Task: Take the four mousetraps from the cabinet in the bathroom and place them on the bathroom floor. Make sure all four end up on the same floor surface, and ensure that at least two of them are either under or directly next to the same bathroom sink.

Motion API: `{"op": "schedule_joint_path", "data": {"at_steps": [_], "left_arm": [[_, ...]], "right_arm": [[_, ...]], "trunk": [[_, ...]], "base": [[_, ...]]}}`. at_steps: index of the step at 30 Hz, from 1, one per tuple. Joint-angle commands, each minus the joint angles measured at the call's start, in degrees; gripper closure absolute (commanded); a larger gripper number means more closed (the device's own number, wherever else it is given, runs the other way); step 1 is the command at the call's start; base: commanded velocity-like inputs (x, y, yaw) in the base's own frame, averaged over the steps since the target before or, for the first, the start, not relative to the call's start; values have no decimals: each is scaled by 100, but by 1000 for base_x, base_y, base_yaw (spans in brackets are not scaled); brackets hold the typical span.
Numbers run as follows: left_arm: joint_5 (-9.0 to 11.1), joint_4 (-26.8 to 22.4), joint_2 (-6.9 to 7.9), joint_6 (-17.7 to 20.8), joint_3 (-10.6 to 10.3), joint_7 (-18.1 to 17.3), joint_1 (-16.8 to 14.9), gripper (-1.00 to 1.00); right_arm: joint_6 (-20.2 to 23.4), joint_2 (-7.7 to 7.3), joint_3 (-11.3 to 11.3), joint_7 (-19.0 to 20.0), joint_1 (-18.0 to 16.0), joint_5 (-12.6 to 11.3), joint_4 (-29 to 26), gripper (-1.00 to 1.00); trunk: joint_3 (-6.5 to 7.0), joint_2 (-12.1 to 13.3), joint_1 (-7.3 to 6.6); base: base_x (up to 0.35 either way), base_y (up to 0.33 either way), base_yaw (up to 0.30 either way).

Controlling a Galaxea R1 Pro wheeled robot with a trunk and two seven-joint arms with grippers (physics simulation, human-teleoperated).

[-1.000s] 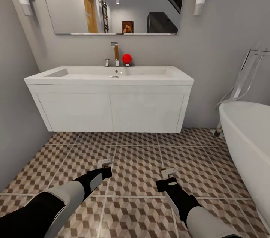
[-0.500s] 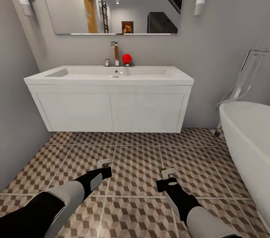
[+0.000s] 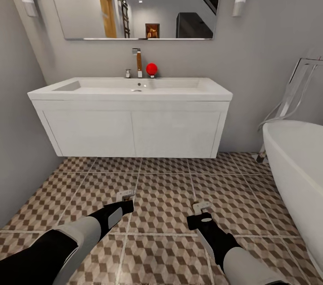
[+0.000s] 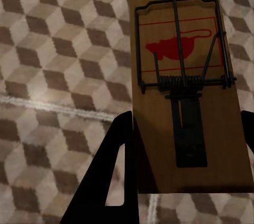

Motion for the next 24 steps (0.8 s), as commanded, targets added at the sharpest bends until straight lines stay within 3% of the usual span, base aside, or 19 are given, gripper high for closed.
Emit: {"op": "schedule_joint_path", "data": {"at_steps": [1, 9, 24], "left_arm": [[26, -3, -2, 25, -49, 10, -4, 100], [19, -1, 1, 19, -55, -4, 100, 100], [8, -3, 50, -62, -76, 6, 146, 100]], "right_arm": [[31, -2, 43, -36, -1, 23, -10, 100], [-481, -2, 35, -44, 1, 35, 43, 100], [-624, -8, 34, -45, -2, 23, 67, 100]], "trunk": [[-28, -4, 1], [-205, -15, 22], [-537, -35, 60]], "base": [[0, 0, 0], [0, 0, 0], [0, 0, 0]]}}
